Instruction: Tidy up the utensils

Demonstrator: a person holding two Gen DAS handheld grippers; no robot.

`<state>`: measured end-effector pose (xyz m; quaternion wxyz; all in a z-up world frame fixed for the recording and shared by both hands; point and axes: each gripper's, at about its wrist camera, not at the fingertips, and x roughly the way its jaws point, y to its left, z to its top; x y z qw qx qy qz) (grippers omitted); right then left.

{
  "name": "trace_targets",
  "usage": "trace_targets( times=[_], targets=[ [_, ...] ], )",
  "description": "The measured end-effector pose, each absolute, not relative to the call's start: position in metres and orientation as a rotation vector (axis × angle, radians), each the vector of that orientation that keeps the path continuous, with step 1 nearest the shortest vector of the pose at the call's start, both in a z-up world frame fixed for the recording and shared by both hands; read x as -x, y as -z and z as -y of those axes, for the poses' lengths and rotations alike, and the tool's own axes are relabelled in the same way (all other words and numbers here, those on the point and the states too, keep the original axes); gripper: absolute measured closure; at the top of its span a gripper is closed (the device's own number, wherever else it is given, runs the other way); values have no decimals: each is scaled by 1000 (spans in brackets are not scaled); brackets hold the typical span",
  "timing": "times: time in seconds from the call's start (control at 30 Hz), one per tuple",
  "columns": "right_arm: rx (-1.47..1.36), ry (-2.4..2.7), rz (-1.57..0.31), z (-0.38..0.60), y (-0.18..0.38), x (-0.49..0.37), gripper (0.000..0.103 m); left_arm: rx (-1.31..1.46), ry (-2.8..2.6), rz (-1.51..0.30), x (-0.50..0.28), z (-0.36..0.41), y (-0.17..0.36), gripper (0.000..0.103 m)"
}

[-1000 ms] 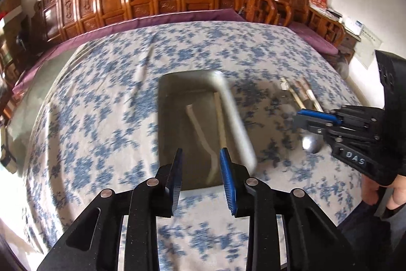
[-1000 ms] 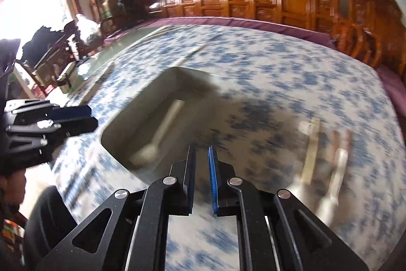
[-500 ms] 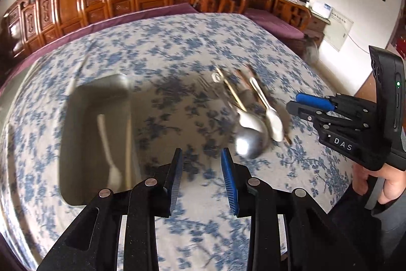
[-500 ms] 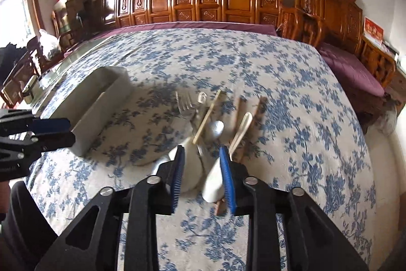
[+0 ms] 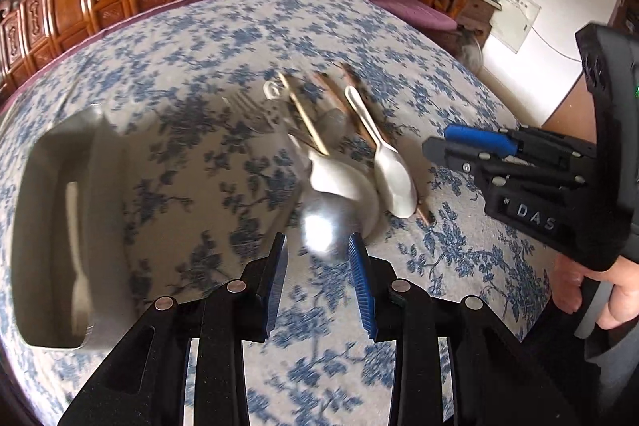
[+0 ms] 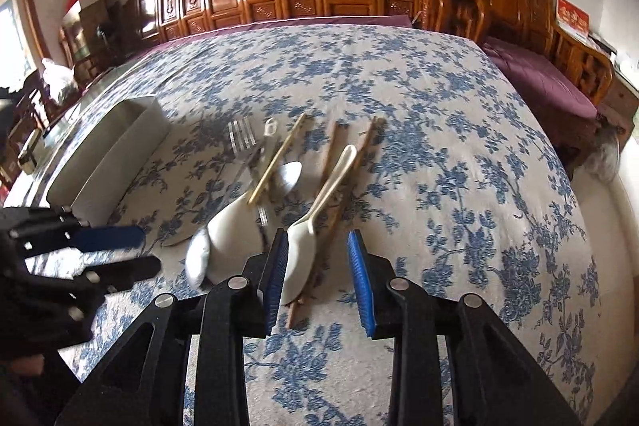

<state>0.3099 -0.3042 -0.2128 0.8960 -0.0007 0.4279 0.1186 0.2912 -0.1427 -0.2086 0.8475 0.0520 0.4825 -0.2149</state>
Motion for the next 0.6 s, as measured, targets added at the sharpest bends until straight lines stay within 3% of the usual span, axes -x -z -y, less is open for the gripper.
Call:
trace_targets(
  times=[0.4,0.6],
  targets=[
    [-16,-267,-876,301,208,-314,70,-136,454,-1040,-301,166,224,61],
    [-29,-252,-878,305,209,-316,69,-167,427,-1058,-305,174,232,60]
  ],
)
